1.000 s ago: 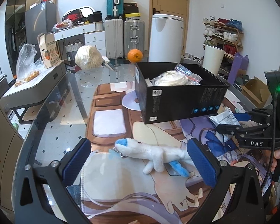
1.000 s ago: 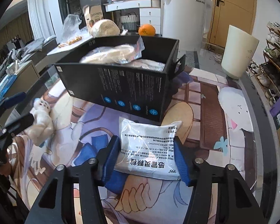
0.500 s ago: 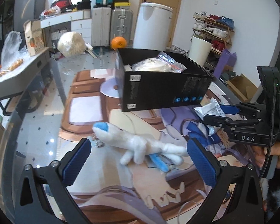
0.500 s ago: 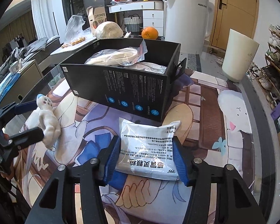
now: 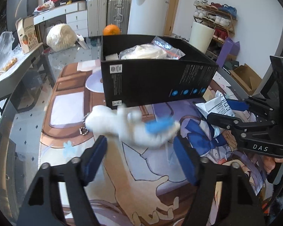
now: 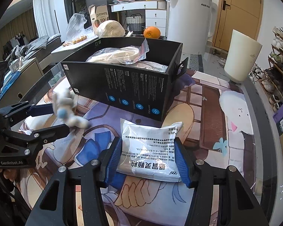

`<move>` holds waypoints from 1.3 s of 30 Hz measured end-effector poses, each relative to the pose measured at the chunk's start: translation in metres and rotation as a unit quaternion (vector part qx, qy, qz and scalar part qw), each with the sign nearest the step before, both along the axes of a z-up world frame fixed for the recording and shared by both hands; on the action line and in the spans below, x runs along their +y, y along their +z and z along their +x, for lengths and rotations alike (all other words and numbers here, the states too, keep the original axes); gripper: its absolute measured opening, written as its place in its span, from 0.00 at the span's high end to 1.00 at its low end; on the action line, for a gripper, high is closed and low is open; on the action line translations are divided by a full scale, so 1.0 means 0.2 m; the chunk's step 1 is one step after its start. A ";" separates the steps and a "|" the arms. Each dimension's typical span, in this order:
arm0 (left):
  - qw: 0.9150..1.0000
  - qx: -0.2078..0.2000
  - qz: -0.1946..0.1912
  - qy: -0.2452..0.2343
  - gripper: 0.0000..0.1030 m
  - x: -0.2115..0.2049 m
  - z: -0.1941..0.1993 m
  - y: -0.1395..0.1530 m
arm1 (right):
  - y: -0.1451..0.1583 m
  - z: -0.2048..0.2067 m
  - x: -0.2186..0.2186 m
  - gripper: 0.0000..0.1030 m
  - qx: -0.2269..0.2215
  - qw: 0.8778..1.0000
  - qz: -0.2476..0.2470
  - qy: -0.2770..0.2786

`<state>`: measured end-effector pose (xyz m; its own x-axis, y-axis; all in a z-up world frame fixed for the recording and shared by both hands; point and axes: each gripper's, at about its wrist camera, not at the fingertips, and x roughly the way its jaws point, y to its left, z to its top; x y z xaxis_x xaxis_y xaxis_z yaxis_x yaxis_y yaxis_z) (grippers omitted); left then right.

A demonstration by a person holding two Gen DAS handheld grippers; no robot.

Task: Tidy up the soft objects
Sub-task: 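Grasp the white plush toy with the left gripper, then lift the plush toy with the left gripper while the right lifts the packet over the box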

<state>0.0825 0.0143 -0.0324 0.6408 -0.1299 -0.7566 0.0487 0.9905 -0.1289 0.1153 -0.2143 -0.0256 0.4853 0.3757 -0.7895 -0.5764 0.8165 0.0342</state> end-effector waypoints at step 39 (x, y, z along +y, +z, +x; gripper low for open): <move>0.999 -0.031 -0.034 0.016 0.71 0.07 -0.01 0.04 | 0.04 -0.03 -0.01 0.47 -0.013 1.000 0.003 0.005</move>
<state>0.0813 0.0283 -0.0245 0.6915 -0.1572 -0.7051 0.0264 0.9809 -0.1929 0.1101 -0.2163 -0.0184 0.5012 0.3851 -0.7749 -0.5856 0.8102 0.0239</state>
